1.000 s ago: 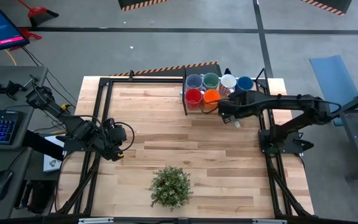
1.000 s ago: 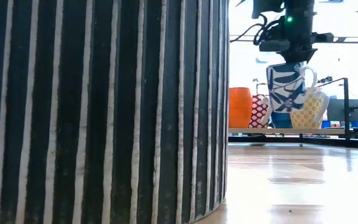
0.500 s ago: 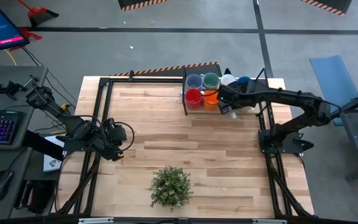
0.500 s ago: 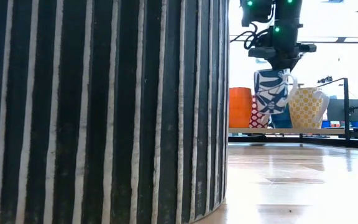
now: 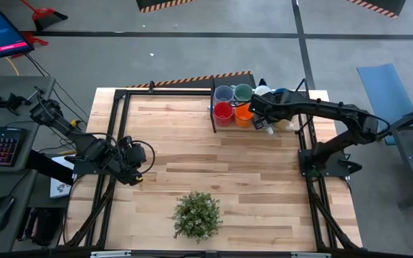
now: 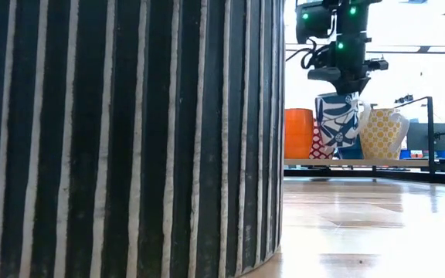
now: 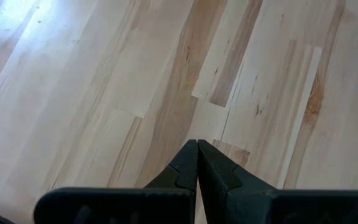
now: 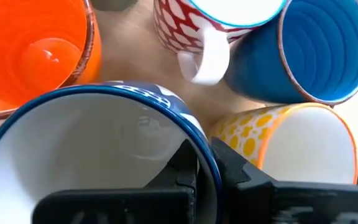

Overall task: Place coffee mugs
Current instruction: Put the blue patterned mug on the shelf

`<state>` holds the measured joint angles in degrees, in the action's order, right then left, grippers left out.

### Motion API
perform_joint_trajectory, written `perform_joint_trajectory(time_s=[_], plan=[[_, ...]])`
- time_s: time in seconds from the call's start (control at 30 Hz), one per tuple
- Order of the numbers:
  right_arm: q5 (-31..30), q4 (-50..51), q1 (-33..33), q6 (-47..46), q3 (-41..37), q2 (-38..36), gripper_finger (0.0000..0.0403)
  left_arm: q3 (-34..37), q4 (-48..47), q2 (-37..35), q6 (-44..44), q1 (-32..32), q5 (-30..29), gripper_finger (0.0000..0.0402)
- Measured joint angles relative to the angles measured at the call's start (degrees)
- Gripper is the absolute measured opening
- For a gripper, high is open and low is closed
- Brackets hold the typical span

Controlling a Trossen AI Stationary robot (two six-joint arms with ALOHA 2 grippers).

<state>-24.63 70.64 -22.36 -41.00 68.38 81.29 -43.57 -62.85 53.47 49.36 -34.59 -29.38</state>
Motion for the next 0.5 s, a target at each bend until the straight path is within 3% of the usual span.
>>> perform_joint_trajectory(time_s=[0.5], plan=[[-0.97,-0.72,-2.95,1.59,0.00,4.56,0.0000,0.00,0.04,0.00,0.00,0.00,-0.40,0.0000]])
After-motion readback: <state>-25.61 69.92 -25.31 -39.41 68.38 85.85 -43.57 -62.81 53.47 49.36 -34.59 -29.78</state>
